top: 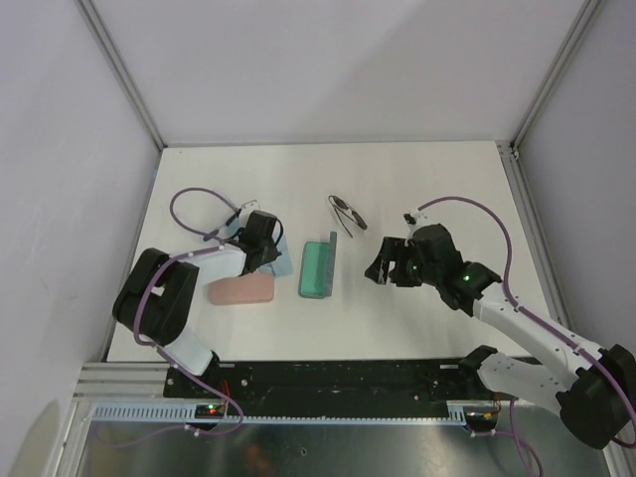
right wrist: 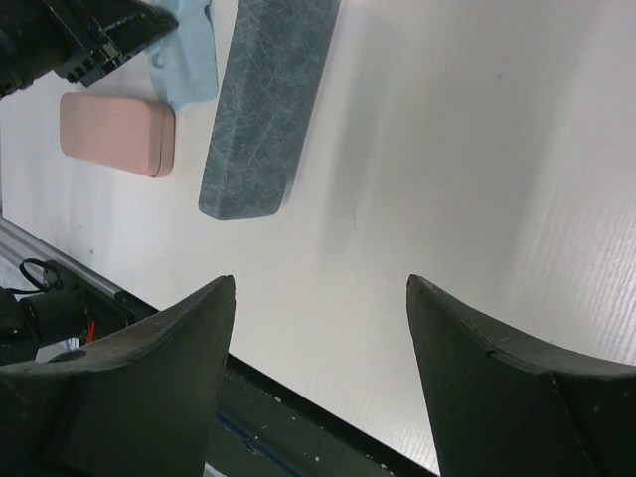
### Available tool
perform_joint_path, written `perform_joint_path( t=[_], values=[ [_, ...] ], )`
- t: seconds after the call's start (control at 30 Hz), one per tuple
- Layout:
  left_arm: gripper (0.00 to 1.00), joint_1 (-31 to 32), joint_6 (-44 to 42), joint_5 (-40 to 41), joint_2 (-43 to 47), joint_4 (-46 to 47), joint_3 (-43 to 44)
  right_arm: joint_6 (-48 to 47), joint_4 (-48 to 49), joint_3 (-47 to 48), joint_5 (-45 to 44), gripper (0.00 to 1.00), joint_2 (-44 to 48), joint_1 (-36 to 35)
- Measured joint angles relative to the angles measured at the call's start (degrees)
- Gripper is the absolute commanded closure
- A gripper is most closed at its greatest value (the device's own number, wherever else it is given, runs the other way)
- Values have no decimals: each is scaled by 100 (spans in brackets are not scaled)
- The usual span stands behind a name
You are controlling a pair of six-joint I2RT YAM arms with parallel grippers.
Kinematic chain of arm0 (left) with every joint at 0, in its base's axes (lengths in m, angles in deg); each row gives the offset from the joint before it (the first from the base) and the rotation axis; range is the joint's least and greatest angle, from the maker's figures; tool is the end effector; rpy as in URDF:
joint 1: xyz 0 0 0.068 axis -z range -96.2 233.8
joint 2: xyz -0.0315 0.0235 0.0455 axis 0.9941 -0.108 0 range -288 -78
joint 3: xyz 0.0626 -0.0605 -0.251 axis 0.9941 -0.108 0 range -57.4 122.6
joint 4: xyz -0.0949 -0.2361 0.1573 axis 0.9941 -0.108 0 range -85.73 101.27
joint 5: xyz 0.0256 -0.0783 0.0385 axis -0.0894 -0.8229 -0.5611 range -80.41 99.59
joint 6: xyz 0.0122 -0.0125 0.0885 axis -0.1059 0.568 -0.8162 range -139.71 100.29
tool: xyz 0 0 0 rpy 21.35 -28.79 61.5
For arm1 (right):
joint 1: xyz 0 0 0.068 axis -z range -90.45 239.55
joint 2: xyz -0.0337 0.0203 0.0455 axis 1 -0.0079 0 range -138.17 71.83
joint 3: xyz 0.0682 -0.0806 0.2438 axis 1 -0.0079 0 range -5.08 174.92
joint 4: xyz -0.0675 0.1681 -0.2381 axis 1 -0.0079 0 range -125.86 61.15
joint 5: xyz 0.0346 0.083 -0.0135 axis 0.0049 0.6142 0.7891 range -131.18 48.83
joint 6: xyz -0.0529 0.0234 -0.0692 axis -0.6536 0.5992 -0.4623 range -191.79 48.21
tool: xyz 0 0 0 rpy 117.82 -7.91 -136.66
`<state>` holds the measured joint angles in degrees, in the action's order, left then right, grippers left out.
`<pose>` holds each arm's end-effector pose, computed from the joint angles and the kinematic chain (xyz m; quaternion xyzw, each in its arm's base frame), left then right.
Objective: Organize the sunglasses
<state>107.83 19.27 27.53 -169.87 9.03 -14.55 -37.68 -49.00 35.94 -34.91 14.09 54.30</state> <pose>0.3342 -0.1218 0.0768 -0.1725 0.9172 -0.0458 0.3561 0.2371 0.1782 0.2135 -0.0333 0.8928 0.2943 0.3394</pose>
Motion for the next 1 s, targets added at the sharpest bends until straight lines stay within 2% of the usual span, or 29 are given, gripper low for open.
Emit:
perform_joint_path(
  t=[0.13,0.23,0.4,0.53,0.67,0.8,0.87,0.93,0.97,1.0],
  values=[
    [100,0,-168,-92,2,20,61,39,44,-44,-33,26,-33,-94],
    [100,13,-319,-177,326,-52,61,42,76,-52,-72,26,-33,-109],
    [100,170,-498,-407,1784,-52,79,42,96,-74,-138,27,-33,-111],
    [100,675,-490,-704,2485,90,278,35,20,-98,-243,27,125,-26],
    [100,1508,-420,-981,2317,166,509,-13,-203,-116,-308,27,774,527],
    [100,2308,-358,-1130,1700,105,820,-92,-479,-116,-238,27,1425,1429],
    [96,2586,-339,-1241,1335,72,1073,-168,-728,-116,-184,26,1613,1878],
    [57,2761,-334,-1351,1021,74,1307,-238,-970,-116,-122,21,1700,2170],
    [29,2835,-328,-1412,852,72,1436,-280,-1104,-116,-81,18,1729,2288],
    [15,2896,-278,-1519,658,83,1578,-313,-1220,-118,-42,16,1755,2382]
  ],
)
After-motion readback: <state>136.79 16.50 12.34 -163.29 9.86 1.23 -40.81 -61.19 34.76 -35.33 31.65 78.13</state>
